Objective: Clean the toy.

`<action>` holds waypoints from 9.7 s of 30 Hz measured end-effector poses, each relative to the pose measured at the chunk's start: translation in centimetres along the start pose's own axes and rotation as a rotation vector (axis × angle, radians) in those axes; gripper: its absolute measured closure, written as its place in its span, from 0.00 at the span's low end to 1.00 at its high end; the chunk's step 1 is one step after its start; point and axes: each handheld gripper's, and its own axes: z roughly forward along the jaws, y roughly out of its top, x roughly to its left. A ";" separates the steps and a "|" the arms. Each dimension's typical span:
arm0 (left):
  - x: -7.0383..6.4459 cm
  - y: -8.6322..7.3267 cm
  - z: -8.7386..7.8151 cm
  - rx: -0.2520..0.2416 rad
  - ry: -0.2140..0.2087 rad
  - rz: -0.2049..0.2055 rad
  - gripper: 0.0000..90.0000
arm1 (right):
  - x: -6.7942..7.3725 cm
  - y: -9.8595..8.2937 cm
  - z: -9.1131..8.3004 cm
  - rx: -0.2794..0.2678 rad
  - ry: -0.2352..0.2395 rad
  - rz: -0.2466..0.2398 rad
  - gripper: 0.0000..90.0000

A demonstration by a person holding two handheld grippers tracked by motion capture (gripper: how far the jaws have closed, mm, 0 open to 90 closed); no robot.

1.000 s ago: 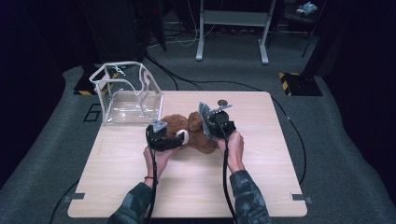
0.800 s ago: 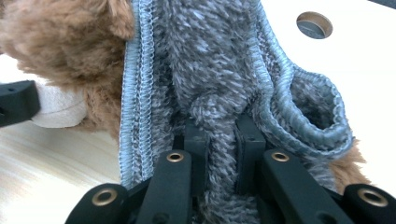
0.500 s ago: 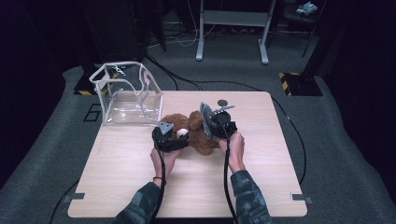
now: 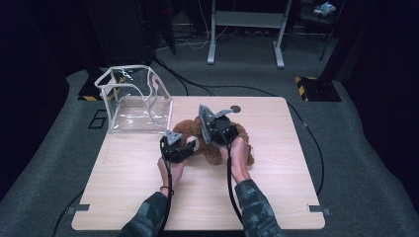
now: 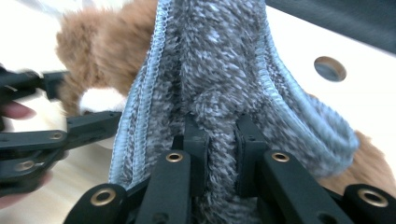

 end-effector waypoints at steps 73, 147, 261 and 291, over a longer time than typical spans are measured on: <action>4.5 -4.1 -0.3 0.220 -0.066 -0.083 0.99 | 2.9 2.1 -1.5 -0.089 0.129 -0.037 0.87; 5.7 -4.3 -1.0 0.220 -0.153 -0.104 1.00 | 6.1 -5.3 3.3 0.049 0.281 0.003 0.86; 0.2 2.0 -3.6 0.084 -0.131 0.093 0.62 | -4.6 -4.1 -0.2 -0.053 -0.041 0.142 0.88; 3.9 -5.0 -3.0 0.117 -0.126 0.067 0.76 | -1.0 -2.1 -2.0 -0.153 -0.033 -0.018 0.88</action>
